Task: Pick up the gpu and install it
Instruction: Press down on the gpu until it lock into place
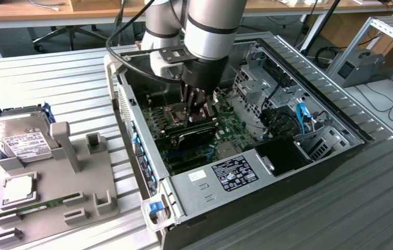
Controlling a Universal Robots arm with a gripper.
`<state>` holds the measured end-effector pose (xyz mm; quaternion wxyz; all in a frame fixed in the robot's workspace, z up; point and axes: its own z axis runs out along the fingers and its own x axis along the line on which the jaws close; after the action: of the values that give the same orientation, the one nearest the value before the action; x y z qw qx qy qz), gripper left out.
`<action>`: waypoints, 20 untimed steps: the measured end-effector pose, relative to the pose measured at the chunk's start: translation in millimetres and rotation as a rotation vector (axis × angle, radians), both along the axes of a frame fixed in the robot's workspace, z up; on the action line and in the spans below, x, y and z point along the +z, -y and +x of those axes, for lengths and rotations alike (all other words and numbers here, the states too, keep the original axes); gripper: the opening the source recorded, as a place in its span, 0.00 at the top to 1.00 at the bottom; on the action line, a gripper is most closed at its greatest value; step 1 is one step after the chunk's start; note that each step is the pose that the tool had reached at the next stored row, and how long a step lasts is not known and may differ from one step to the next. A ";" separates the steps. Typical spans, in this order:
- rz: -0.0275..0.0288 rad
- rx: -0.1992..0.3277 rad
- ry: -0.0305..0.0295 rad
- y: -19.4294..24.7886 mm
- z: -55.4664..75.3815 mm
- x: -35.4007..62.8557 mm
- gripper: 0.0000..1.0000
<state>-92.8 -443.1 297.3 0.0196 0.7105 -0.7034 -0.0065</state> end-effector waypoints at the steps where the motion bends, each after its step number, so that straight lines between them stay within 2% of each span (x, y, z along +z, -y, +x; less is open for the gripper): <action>1: -0.0001 0.000 0.0000 0.1 -4.6 -3.0 0.89; 2: -0.0002 0.000 -0.0001 0.3 -10.3 -6.4 0.89; 3: 0.0000 0.000 0.0000 1.2 -26.9 -13.6 0.89; 4: -0.0003 0.000 -0.0002 3.0 -33.0 -21.4 0.89; 5: 0.0003 0.000 0.0002 3.0 -34.2 -26.2 0.89; 9: 0.0000 0.001 0.0002 3.0 -34.2 -24.5 0.89; 14: -0.0016 0.001 0.0002 3.0 -32.6 -11.1 0.89; 20: -0.0018 0.001 -0.0057 3.0 -6.3 -10.8 0.89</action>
<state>-99.2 -446.1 286.5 0.0223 0.7109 -0.7029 -0.0079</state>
